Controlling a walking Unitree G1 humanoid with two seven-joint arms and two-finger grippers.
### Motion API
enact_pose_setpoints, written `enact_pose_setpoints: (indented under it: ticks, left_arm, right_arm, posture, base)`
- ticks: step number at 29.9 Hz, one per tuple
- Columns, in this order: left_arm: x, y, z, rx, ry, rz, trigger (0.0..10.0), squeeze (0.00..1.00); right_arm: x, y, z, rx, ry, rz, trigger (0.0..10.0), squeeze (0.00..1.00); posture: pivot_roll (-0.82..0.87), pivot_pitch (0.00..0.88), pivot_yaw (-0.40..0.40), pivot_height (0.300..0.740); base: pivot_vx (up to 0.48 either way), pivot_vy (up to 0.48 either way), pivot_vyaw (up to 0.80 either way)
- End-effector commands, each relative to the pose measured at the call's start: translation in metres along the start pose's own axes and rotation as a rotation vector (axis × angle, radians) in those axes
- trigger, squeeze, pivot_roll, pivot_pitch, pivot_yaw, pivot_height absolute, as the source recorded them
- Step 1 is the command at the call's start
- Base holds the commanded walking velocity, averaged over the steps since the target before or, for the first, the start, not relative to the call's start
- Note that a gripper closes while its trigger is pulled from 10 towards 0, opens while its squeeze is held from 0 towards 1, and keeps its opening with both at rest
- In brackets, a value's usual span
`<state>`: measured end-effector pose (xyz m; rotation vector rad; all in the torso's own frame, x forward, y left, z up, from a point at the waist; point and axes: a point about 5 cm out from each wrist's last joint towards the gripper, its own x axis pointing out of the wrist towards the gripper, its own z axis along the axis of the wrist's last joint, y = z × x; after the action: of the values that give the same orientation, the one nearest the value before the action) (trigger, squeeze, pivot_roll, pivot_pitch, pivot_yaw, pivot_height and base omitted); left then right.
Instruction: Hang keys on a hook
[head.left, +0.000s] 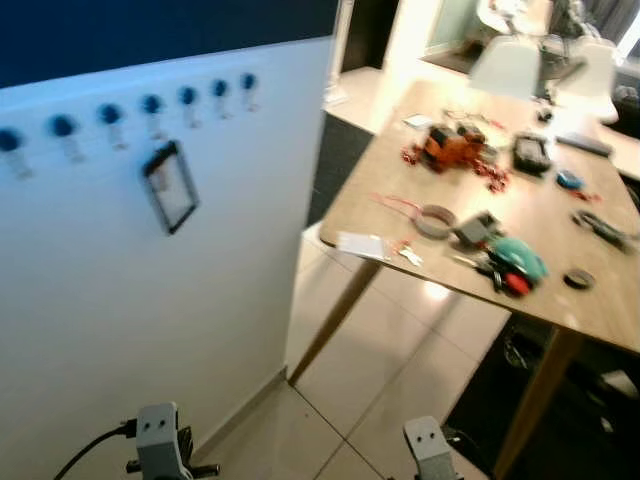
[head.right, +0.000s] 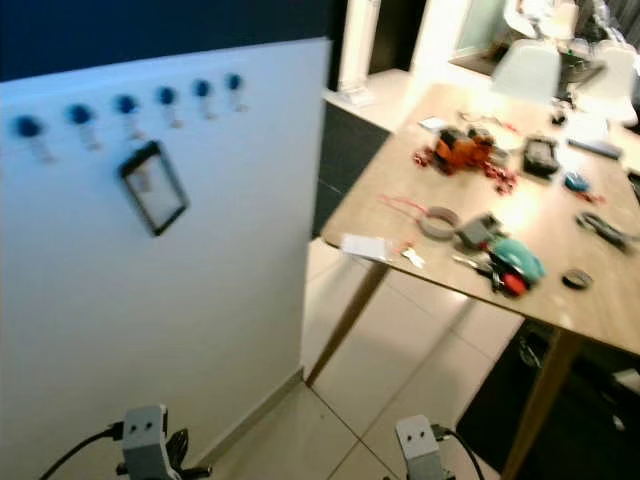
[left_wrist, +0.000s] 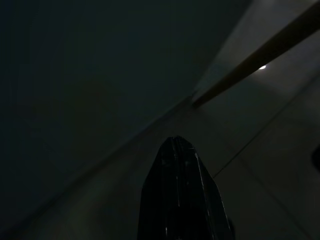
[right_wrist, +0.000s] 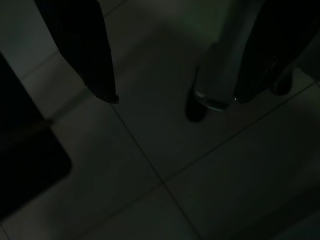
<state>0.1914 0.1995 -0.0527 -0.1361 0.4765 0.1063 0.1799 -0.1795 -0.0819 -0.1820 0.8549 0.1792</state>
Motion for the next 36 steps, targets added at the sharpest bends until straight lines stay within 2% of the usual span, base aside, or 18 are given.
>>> enact_pose_setpoints:
  ticks: [1, 13, 20, 28, 31, 33, 36]
  left_arm:
    - [-0.003, -0.005, -0.004, -0.009, 0.003, -0.043, 10.0, 0.0]
    - [-0.005, -0.006, -0.004, 0.068, -0.015, -0.136, 10.0, 0.0]
    - [-0.006, -0.003, -0.005, 0.065, -0.01, -0.123, 10.0, 0.0]
    - [-0.006, 0.001, -0.006, 0.023, -0.014, -0.069, 10.0, 0.0]
    - [-0.006, 0.0, -0.006, 0.023, -0.012, -0.068, 10.0, 0.0]
    - [-0.006, 0.0, -0.006, 0.018, -0.012, -0.064, 10.0, 0.0]
    - [-0.006, 0.0, -0.006, 0.006, -0.012, -0.047, 10.0, 0.0]
  right_arm:
    - [-0.001, -0.004, -0.003, -0.02, 0.011, 0.001, 10.0, 0.0]
    - [0.0, -0.006, 0.001, -0.068, 0.01, -0.006, 10.0, 0.0]
    - [0.0, -0.009, 0.003, -0.078, 0.0, -0.01, 10.0, 0.0]
    - [0.001, -0.007, 0.008, -0.097, -0.027, 0.003, 10.0, 0.0]
    - [0.001, -0.006, 0.009, -0.093, -0.036, 0.021, 10.0, 0.0]
    - [0.002, -0.004, 0.011, -0.13, -0.042, 0.039, 10.0, 0.0]
    - [0.002, -0.002, 0.014, -0.136, -0.048, 0.041, 10.0, 0.0]
  posture:
    - [0.05, 0.074, -0.062, 0.74]
    - [0.05, 0.064, -0.065, 0.74]
    - [0.05, 0.057, -0.065, 0.74]
    - [0.05, 0.051, -0.064, 0.74]
    - [0.05, 0.05, -0.066, 0.74]
    - [0.05, 0.049, -0.068, 0.74]
    - [0.05, 0.049, -0.071, 0.74]
  base:
    - [0.0, 0.0, -0.8]
    - [0.0, 0.0, -0.8]
    - [0.0, 0.0, -0.8]
    - [0.0, 0.0, -0.8]
    - [0.0, 0.0, 0.0]
    - [0.0, 0.0, 0.0]
    - [0.0, 0.0, 0.0]
